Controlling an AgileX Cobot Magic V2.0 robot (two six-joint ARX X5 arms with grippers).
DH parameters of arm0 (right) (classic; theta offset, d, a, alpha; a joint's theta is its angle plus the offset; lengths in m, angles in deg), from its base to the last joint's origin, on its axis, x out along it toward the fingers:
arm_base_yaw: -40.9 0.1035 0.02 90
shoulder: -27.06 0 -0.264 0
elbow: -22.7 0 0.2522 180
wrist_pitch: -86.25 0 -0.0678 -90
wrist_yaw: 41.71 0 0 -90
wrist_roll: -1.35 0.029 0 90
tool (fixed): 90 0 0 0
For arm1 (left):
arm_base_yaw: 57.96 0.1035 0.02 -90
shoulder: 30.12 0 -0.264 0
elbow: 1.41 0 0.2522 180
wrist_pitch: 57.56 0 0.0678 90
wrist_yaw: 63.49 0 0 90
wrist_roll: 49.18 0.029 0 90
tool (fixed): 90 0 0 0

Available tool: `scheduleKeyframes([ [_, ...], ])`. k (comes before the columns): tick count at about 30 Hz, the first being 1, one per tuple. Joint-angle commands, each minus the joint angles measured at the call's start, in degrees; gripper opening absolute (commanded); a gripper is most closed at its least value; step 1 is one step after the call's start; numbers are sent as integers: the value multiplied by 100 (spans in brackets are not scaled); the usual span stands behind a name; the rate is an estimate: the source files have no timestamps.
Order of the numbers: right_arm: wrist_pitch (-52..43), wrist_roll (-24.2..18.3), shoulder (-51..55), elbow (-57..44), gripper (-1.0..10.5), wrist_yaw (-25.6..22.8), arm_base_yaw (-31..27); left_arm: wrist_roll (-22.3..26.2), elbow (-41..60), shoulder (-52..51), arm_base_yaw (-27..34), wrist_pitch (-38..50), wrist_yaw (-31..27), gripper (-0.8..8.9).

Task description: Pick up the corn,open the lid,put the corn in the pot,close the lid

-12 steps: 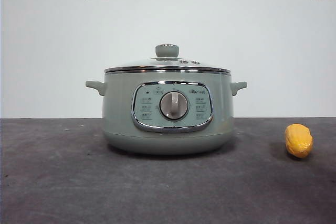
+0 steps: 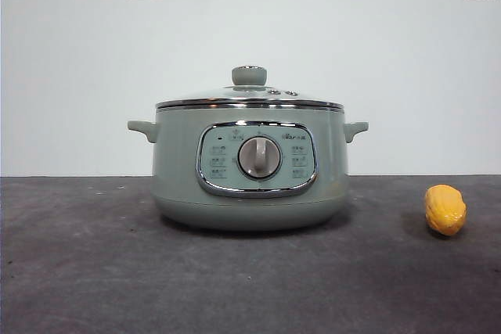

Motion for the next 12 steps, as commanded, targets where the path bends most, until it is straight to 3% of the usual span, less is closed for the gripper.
scheduleKeyframes([
  [1, 94, 356, -210, 339, -9, 7, 4, -101, -380, 256, -15, -262, 118, -6],
  [7, 811, 264, -1110, 1360, -9, 116, 4, -98, -1386, 1119, -15, -1003, 264, -5],
  [12, 1679, 2, -2087, 2190, 6, 175, 4, -98, -1869, 1862, -15, -1058, 721, -4],
])
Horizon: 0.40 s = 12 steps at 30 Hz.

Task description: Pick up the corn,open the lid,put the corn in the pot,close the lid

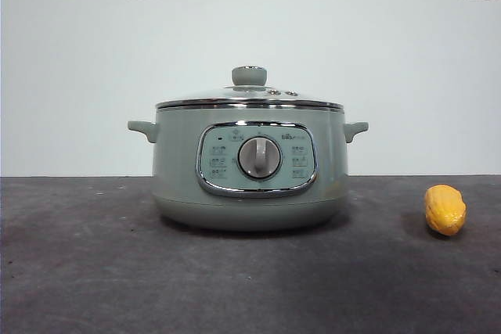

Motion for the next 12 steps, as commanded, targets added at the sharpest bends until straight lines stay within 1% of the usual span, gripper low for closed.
scheduleKeyframes([
  [1, 293, -140, -466, 365, 6, 20, 4, -37, -146, 376, -15, 28, 304, -4],
  [5, 369, -136, -1062, 793, 5, 17, 4, -35, -264, 918, -15, 50, 555, -4],
  [8, 365, -151, -1423, 1029, 5, 190, 4, -37, -282, 1287, -15, 42, 868, -4],
  [10, 361, -173, -1735, 1200, 5, 487, 4, -37, -310, 1561, -15, 39, 1222, -4],
  [12, 442, -216, -2245, 1486, 7, 892, 7, -37, -424, 1941, -15, 17, 1596, -4],
])
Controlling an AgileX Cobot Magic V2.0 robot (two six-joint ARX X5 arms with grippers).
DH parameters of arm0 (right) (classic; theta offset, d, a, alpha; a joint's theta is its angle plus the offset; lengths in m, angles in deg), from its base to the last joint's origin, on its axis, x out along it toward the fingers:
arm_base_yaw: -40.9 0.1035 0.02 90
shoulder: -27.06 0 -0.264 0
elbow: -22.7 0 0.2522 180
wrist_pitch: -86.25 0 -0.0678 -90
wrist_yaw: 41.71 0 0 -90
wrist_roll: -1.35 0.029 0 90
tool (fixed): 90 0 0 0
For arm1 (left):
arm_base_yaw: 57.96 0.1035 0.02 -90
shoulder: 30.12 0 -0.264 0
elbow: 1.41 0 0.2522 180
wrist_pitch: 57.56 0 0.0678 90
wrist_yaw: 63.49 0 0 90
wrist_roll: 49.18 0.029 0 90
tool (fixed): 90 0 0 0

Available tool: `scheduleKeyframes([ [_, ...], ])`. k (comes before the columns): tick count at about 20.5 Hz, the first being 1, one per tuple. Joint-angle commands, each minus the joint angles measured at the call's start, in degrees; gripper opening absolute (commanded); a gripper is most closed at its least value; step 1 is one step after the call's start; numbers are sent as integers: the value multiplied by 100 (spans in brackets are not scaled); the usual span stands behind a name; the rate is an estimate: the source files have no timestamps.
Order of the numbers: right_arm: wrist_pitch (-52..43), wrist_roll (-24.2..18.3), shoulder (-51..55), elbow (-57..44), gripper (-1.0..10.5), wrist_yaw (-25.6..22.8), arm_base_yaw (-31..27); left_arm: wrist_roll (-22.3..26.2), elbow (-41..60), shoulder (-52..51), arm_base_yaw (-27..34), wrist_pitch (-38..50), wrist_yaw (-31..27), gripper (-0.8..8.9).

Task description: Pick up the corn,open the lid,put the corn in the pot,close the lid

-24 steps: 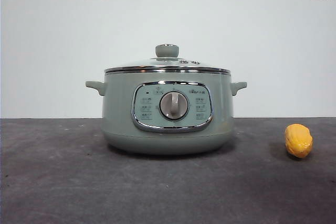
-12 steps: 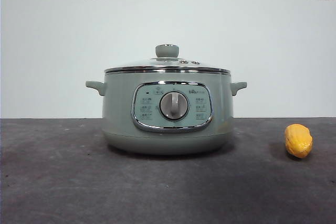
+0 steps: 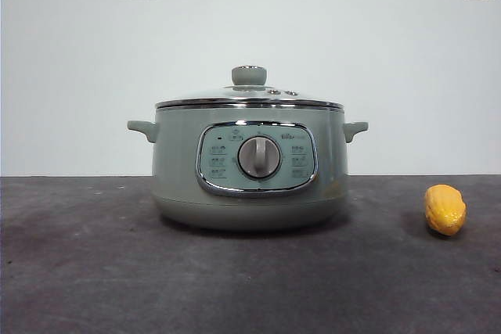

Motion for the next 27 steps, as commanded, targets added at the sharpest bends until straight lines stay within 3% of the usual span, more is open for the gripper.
scheduleKeyframes([
  [1, 107, -138, -592, 315, 26, 280, 7, -35, -197, 361, -15, 35, 400, -4],
  [6, 728, -745, -2205, 1237, 369, 343, 197, -37, -503, 938, -28, 15, 651, -4],
  [9, 837, -833, -3174, 1773, 512, 286, 496, -37, -592, 1005, -136, 28, 658, -4],
  [15, 835, -833, -4708, 2492, 513, -822, 1060, -26, -592, 1005, -153, -199, 651, -4],
  [27, 31, -769, -6264, 2612, 502, -1117, 1097, -13, -592, 1110, -155, -428, 638, -4],
])
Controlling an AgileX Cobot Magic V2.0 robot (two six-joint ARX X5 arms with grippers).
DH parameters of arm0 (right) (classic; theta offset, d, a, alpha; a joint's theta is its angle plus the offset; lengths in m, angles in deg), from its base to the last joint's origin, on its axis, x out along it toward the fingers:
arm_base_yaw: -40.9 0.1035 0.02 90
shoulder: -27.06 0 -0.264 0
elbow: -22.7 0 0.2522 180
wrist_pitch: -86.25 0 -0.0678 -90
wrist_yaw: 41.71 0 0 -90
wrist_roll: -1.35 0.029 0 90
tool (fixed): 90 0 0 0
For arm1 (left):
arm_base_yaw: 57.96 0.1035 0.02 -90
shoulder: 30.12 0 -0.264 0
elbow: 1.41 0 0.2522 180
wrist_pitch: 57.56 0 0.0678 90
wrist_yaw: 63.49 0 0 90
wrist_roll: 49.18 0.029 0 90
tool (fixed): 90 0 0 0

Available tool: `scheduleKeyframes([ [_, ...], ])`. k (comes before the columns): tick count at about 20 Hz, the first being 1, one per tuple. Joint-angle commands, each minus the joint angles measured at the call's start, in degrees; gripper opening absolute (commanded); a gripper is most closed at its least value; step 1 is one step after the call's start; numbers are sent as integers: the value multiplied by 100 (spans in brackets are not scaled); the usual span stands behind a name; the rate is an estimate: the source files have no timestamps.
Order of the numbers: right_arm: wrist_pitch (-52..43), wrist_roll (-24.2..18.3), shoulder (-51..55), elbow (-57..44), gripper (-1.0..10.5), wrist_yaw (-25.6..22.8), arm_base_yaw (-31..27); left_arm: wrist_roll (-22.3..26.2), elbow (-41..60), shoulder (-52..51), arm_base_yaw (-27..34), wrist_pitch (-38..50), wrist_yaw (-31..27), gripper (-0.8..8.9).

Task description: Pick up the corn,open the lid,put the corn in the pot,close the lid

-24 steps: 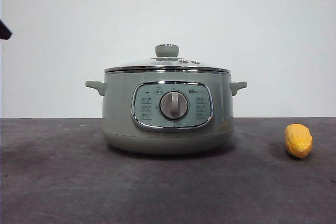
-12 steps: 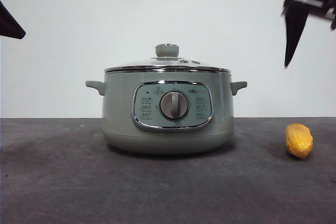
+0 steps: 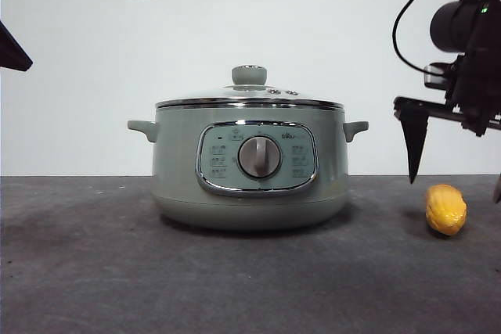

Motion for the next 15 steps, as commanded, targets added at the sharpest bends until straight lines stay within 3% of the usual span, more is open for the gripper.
scheduleKeyframes([
  [1, -52, 0, -192, 9, 501, -186, 7, 26, -2, 59, -13, 9, -2, -4],
  [6, -79, -20, -428, 9, 461, -321, 9, 28, -2, 197, -13, 26, 0, -4],
  [9, -107, -35, -516, 7, 273, -321, 7, 146, -2, 229, -13, 22, -2, -4],
  [12, -42, -356, -555, 7, -21, -306, 7, 369, -2, 229, -31, 20, 0, -5],
  [15, 70, -476, -553, 15, -17, -385, 0, 452, -4, 229, -109, 24, 33, -5],
])
